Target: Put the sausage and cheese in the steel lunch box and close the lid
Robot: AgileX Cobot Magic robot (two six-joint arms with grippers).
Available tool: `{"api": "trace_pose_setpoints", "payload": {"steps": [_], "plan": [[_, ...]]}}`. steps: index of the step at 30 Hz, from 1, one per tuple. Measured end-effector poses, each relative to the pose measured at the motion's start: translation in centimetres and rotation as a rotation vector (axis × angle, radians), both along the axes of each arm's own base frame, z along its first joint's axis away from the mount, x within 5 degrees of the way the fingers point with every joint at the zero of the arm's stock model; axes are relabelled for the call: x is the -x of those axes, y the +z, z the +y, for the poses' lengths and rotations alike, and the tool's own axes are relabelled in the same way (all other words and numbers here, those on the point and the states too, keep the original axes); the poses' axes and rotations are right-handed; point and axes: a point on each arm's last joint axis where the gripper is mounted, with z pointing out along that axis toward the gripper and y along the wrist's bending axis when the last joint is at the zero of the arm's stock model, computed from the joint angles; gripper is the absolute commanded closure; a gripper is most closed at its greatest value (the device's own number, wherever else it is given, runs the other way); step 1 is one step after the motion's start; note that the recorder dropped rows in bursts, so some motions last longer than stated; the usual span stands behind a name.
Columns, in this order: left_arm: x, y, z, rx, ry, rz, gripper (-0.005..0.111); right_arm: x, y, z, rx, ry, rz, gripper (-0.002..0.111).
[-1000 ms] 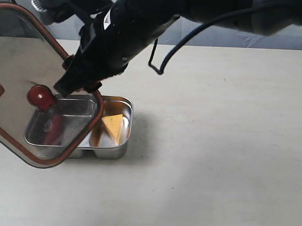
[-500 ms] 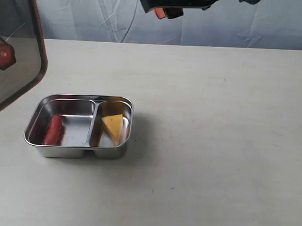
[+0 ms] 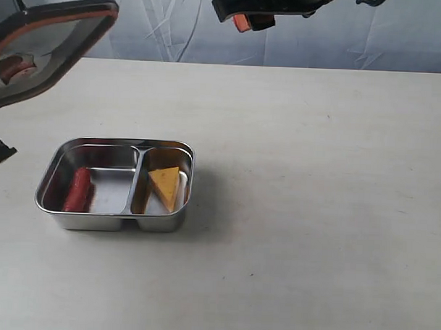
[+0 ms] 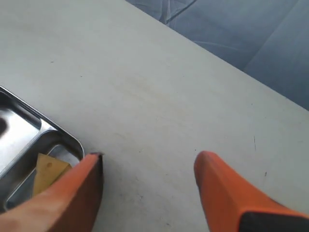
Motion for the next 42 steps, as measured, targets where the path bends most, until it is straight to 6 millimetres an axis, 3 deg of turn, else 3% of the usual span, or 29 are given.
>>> {"api": "trace_pose_setpoints", "payload": {"steps": [7, 15, 27, 31, 42], "plan": [[-0.6, -0.8, -2.5, -0.248, -0.015, -0.025, 0.107, 0.0, -0.1, -0.1, 0.007, -0.001, 0.007, 0.052], [-1.2, -4.8, -6.5, -0.406, 0.053, 0.133, 0.107, -0.3, -0.1, -1.0, 0.071, -0.066, -0.008, 0.052], [-1.9, -10.0, -10.5, -0.559, 0.152, 0.134, 0.107, -0.9, -0.3, -2.3, 0.095, -0.123, 0.009, 0.052], [-2.3, -11.7, -11.1, -0.594, 0.141, 0.142, 0.107, -0.9, -0.3, -2.3, 0.095, -0.123, 0.009, 0.052], [-2.3, -13.1, -12.1, -0.568, 0.037, 0.205, 0.107, -0.9, -0.3, -2.3, 0.095, -0.123, 0.009, 0.052]]}}
